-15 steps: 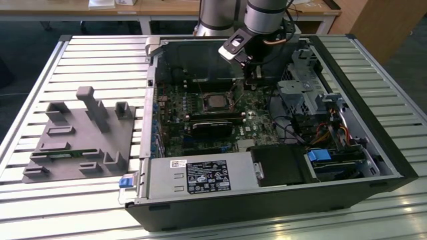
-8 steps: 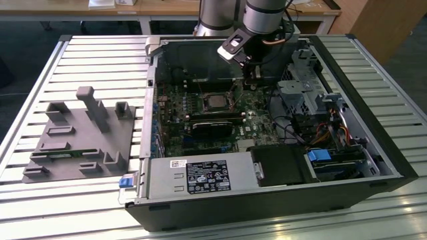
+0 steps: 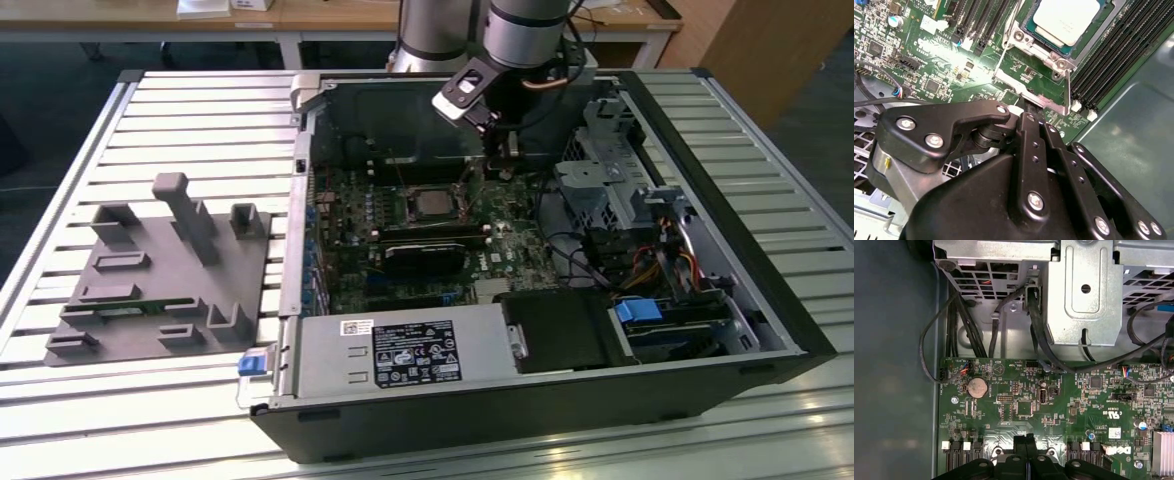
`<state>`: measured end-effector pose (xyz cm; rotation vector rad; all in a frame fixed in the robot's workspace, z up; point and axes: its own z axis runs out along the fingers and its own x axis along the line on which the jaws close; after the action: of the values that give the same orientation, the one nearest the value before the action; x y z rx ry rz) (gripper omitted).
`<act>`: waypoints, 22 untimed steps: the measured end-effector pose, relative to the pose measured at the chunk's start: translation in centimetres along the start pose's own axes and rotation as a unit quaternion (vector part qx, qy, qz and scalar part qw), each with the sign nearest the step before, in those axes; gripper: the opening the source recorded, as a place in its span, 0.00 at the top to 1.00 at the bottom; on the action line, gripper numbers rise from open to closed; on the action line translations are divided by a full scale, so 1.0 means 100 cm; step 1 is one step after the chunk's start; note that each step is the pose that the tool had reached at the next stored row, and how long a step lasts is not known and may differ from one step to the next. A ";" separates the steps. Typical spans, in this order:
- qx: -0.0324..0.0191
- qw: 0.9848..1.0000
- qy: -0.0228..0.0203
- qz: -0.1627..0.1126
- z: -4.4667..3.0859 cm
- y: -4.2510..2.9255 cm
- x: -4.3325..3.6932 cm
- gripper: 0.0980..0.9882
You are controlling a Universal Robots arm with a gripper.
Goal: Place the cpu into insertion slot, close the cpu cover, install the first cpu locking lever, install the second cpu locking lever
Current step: 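Close the cpu cover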
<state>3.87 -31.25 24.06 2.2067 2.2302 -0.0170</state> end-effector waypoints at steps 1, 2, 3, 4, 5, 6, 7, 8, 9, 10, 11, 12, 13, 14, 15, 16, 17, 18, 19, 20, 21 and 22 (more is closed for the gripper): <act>0.000 1.000 0.000 0.000 0.0000 -0.0005 0.0000 0.99; 0.000 1.000 0.000 0.000 0.0000 -0.0011 0.0000 0.99; 0.000 1.000 0.000 0.000 0.0000 -0.0016 0.0000 0.99; 0.000 1.000 0.000 0.000 0.0000 -0.0022 0.0000 0.99; 0.000 1.000 0.000 0.000 0.0000 -0.0027 0.0000 0.99; 0.000 1.000 0.000 0.000 0.0000 -0.0033 0.0000 0.99; 0.000 1.000 0.000 0.000 0.0000 -0.0046 0.0001 0.99; 0.000 1.000 0.000 0.000 0.0000 -0.0052 0.0001 0.99; 0.000 1.000 0.000 0.000 0.0000 -0.0058 0.0000 0.99; 0.000 1.000 0.000 0.000 0.0000 -0.0064 0.0001 0.99; 0.000 1.000 0.000 0.000 0.0000 -0.0070 0.0001 0.99; 0.000 1.000 0.000 0.000 0.0001 -0.0077 0.0001 0.99; 0.000 1.000 0.000 0.000 0.0000 -0.0084 0.0001 0.99; 0.000 1.000 0.000 0.000 0.0001 -0.0092 0.0001 0.99; 0.000 1.000 0.000 0.000 0.0001 -0.0098 0.0001 0.99; 0.000 1.000 0.000 0.000 0.0001 -0.0105 0.0001 0.99; 0.000 1.000 0.000 0.000 0.0001 -0.0112 0.0001 0.99; 0.000 1.000 0.000 0.000 0.0001 -0.0119 0.0001 0.99; 0.000 1.000 0.000 0.000 0.0001 -0.0126 0.0001 0.99; 0.000 1.000 0.000 0.000 0.0001 -0.0133 0.0001 0.99; 0.000 1.000 0.000 0.000 0.0001 -0.0140 0.0001 0.99; 0.000 1.000 0.000 0.000 0.0001 -0.0147 0.0002 0.99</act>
<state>2.40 -31.25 24.05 2.2067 2.2302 -0.0170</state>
